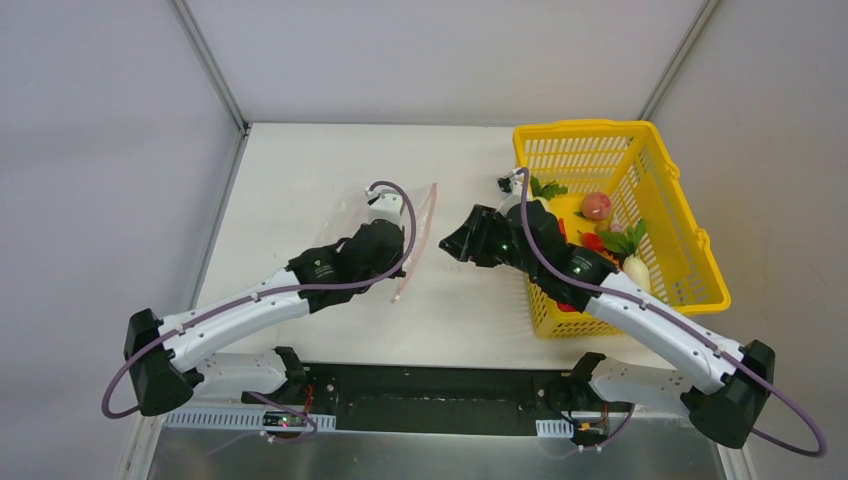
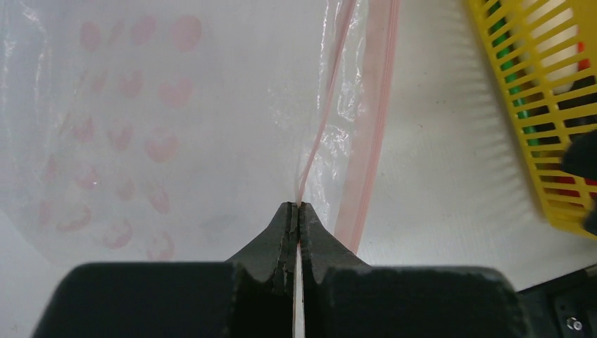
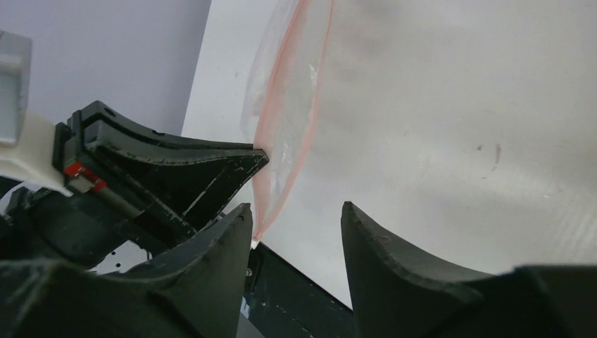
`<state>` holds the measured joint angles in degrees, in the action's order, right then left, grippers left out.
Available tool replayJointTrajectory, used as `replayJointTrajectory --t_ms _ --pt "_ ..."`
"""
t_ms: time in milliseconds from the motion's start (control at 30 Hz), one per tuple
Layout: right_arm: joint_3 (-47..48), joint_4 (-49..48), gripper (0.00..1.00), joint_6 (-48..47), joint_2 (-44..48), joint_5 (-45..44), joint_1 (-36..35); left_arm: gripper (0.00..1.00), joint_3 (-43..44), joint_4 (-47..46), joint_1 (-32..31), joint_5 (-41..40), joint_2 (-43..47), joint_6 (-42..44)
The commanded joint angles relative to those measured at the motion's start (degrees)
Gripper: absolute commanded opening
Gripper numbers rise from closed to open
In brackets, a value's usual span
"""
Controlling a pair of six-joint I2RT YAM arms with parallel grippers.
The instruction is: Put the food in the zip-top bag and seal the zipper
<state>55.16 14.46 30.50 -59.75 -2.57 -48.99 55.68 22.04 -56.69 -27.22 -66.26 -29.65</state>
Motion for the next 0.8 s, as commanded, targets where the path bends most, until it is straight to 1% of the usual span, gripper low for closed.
replayJointTrajectory --t_ms 0,100,233,300,333,400,467,500,533,633,667,700,767 --pt "0.5 -9.1 0.51 3.7 -3.9 5.6 0.1 0.0 -1.5 0.1 -0.6 3.5 5.3 -0.8" --pt "0.1 -13.0 0.5 5.4 -6.9 8.5 0.0 0.0 -2.0 0.8 -0.6 4.6 7.0 -0.3" --pt "-0.1 -16.9 0.48 8.1 -9.8 7.9 0.2 0.0 -1.9 0.8 -0.5 7.6 8.1 1.0" --pt "0.1 -17.9 0.46 8.1 -11.0 7.7 0.1 0.0 -1.6 0.7 -0.6 9.6 8.3 1.3" --pt "0.1 -18.2 0.42 7.9 -11.6 7.1 0.2 0.0 -1.5 0.7 -0.6 10.2 8.3 1.1" --pt "0.7 -17.6 0.38 7.5 -13.0 5.9 0.2 0.0 -1.9 0.5 -0.6 10.5 8.8 1.0" --pt "0.8 -16.9 0.28 6.9 -14.2 5.8 0.3 0.0 -1.9 1.0 -0.6 9.8 9.4 0.9" --pt "0.8 -16.6 0.26 7.0 -14.5 5.6 0.3 0.0 -1.9 1.3 -0.5 9.3 9.7 0.9" --pt "0.7 -16.6 0.22 7.0 -14.8 5.7 0.3 0.0 -1.9 1.6 -0.6 8.9 10.1 0.9" --pt "0.0 -17.3 0.04 7.5 -15.0 6.2 0.3 0.0 -1.7 2.2 -0.6 7.6 11.2 1.0" --pt "0.0 -17.5 0.0 7.7 -15.0 6.3 0.3 0.02 -1.6 2.3 -0.6 7.4 11.2 1.0" --pt "0.0 -17.7 0.0 8.0 -15.0 6.3 0.3 0.07 -1.4 2.5 -0.6 7.3 11.3 1.2" --pt "-0.1 -18.2 0.0 9.2 -14.9 6.5 0.2 0.37 -0.9 3.0 -0.6 7.3 11.0 1.4"
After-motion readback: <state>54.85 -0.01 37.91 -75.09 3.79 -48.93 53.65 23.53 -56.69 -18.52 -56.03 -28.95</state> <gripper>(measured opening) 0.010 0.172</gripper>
